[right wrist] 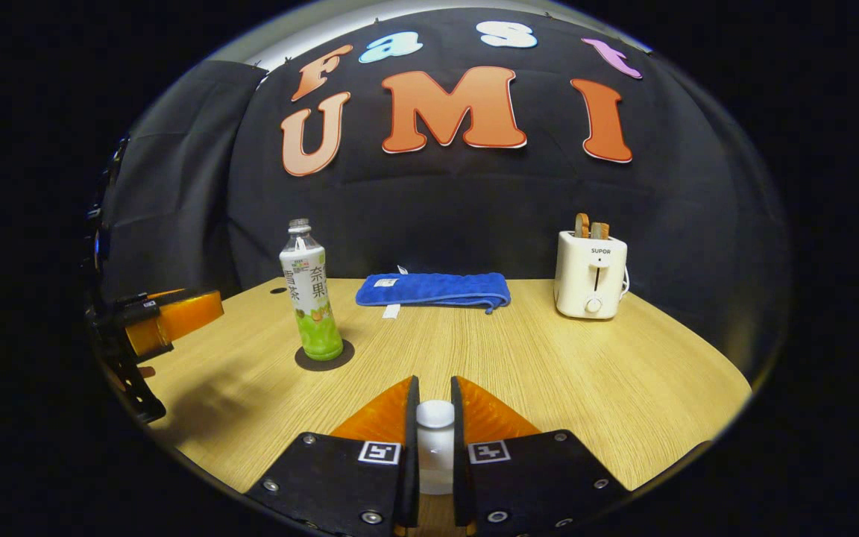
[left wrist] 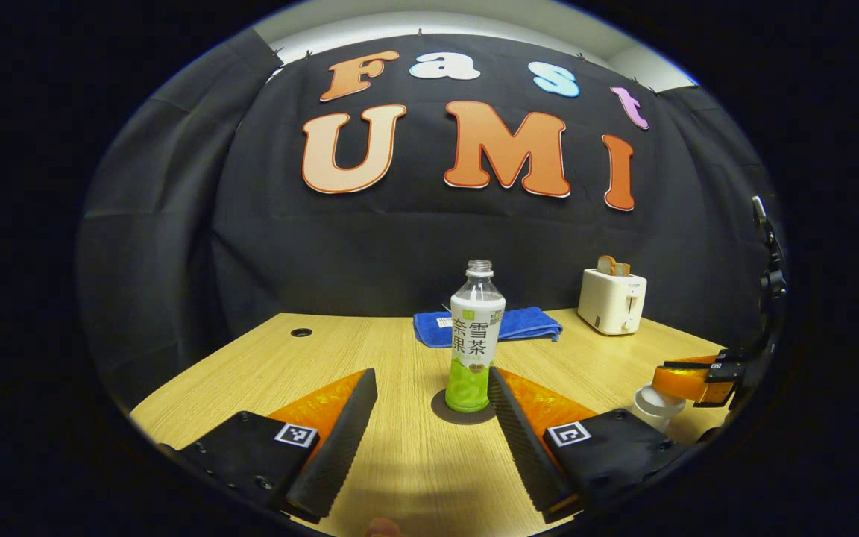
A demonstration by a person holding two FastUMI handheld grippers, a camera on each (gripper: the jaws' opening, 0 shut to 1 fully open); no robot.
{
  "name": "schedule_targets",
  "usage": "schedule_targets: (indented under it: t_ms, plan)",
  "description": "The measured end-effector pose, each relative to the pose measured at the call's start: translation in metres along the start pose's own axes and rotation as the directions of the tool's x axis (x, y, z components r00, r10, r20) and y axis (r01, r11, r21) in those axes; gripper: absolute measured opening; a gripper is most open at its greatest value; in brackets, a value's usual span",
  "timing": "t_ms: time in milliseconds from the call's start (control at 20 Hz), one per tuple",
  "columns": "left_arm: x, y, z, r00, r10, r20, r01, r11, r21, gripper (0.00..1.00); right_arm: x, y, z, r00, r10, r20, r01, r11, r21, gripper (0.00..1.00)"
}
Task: Open the teacup lid with one hand, grasp the water bottle and pour water into the teacup with the other hand; after pouring, place the water bottle on the coaster and then close the teacup lid.
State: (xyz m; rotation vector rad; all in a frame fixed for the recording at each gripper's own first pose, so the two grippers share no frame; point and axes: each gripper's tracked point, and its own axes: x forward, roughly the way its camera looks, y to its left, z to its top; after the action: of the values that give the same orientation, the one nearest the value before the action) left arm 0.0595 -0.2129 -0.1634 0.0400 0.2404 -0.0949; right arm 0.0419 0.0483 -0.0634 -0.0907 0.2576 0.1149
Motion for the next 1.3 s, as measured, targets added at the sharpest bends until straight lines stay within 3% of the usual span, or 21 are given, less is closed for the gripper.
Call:
schedule_targets:
  t_ms: [200, 700, 750, 800, 850, 900, 1000, 1150, 1300]
  plan:
    - [0.000, -0.002, -0.001, 1.000, -0.006, -0.002, 0.006, 1.000, -0.010, 0.94, 0.004, -0.001, -0.007, 1.000, -0.006, -0.019, 0.006, 1.000, 0.002, 0.19]
    - [-0.001, -0.003, 0.002, 1.000, -0.008, 0.011, 0.008, 1.000, -0.015, 0.96, -0.001, -0.006, -0.002, 1.000, -0.001, -0.007, 0.001, 1.000, 0.016, 0.32]
    - [-0.001, -0.003, 0.002, 1.000, -0.007, 0.014, 0.008, 1.000, -0.015, 0.94, -0.004, -0.008, 0.000, 1.000, -0.001, 0.000, 0.001, 1.000, 0.021, 0.37]
    - [-0.001, -0.004, 0.004, 1.000, -0.007, 0.018, 0.007, 1.000, -0.013, 0.96, -0.008, -0.009, 0.004, 1.000, -0.005, 0.007, 0.005, 1.000, 0.023, 0.52]
    - [-0.001, -0.003, 0.005, 1.000, -0.006, 0.023, 0.006, 1.000, -0.011, 0.94, -0.012, -0.012, 0.009, 1.000, -0.013, 0.018, 0.013, 1.000, 0.022, 0.56]
    - [-0.001, -0.003, 0.006, 1.000, -0.005, 0.029, 0.005, 1.000, -0.009, 0.96, -0.016, -0.017, 0.014, 0.999, -0.023, 0.032, 0.022, 1.000, 0.023, 0.75]
    - [-0.001, -0.003, 0.009, 0.999, -0.005, 0.038, 0.005, 1.000, -0.006, 0.96, -0.024, -0.025, 0.024, 0.997, -0.042, 0.058, 0.040, 0.999, 0.030, 0.89]
    - [-0.001, -0.002, 0.012, 0.999, 0.004, 0.052, -0.003, 1.000, -0.003, 0.96, -0.034, -0.037, 0.035, 0.993, -0.070, 0.092, 0.066, 0.997, 0.043, 0.97]
    - [-0.002, -0.002, 0.016, 0.998, 0.003, 0.068, -0.004, 1.000, 0.002, 0.96, -0.039, -0.046, 0.036, 0.991, -0.086, 0.101, 0.081, 0.995, 0.053, 0.97]
